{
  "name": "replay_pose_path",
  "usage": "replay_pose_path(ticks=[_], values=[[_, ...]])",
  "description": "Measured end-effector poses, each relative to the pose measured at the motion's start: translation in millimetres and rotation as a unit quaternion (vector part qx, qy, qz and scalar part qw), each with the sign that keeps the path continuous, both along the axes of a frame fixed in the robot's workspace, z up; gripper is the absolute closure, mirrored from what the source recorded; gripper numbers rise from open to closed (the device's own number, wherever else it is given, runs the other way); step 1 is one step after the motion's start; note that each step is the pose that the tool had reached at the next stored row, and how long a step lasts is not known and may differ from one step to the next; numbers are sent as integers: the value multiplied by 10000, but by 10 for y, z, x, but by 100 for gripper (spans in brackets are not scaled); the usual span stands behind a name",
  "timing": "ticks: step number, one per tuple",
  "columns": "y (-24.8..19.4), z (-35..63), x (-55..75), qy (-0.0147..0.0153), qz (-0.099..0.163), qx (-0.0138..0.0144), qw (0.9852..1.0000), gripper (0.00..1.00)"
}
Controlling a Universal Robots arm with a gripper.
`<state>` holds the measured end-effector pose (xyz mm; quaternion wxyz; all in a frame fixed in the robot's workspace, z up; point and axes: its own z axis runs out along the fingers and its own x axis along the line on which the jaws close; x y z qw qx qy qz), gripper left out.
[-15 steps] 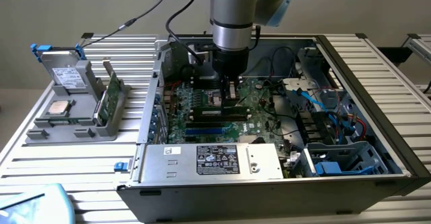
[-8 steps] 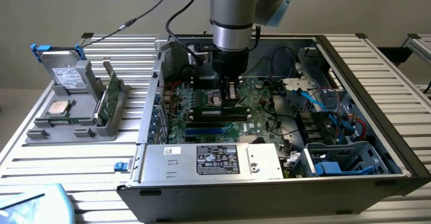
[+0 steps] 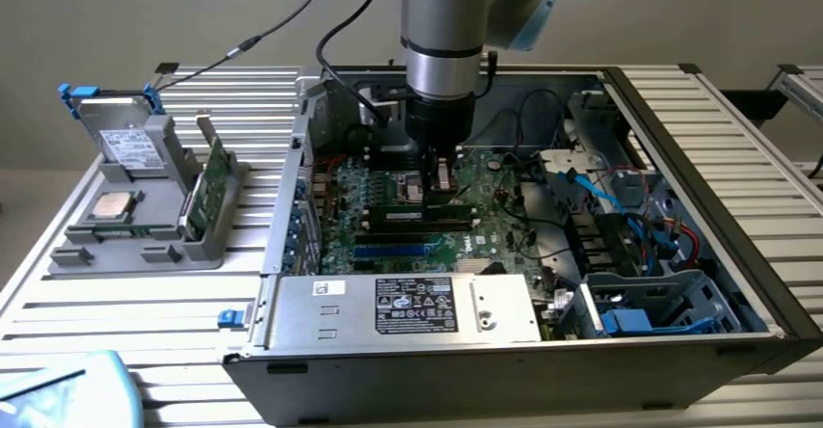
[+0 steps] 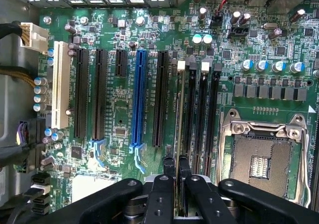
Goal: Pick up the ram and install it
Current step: 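Insert the ram into the slot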
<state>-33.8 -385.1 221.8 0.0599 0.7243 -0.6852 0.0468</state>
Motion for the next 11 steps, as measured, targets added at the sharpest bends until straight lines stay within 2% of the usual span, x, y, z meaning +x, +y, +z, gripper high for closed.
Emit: replay_pose_path(ticks=[11], values=[[0,-21,0,0,-6,4,10000,86]])
